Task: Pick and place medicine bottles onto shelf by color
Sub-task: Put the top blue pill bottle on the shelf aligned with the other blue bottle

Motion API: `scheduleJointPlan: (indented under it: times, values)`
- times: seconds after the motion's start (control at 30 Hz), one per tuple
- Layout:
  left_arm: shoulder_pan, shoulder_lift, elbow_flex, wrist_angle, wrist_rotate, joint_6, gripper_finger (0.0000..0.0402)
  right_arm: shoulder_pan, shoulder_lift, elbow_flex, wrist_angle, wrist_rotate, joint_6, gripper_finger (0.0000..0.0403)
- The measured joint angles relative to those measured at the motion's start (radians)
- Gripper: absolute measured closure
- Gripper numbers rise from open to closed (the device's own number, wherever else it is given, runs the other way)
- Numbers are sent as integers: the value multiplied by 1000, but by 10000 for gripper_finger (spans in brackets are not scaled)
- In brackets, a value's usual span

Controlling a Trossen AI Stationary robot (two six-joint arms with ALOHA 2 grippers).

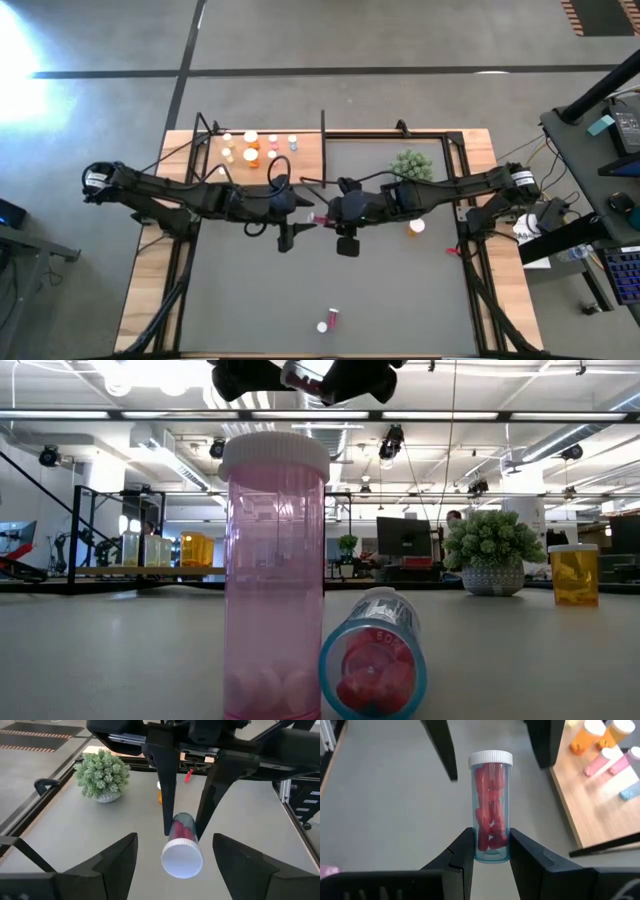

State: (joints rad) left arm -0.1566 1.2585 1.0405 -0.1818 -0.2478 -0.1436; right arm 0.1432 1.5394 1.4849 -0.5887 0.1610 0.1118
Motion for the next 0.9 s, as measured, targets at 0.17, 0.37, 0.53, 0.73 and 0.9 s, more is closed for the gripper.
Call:
scheduleJointPlan:
  times: [0.17, 0.37, 0.53, 0.73, 0.9]
  values:
    - [0, 3, 0, 0, 0, -5, 159, 0, 0, 0, 31, 0, -5, 309]
    - [0, 3, 0, -1, 1, -7, 164, 0, 0, 0, 33, 0, 0, 309]
    - [0, 3, 0, -2, 3, -7, 206, 0, 0, 0, 33, 0, 0, 309]
    - [0, 3, 0, -4, 6, -7, 256, 0, 0, 0, 33, 0, -1, 309]
    - [0, 3, 0, -5, 10, -7, 281, 0, 0, 0, 33, 1, -24, 309]
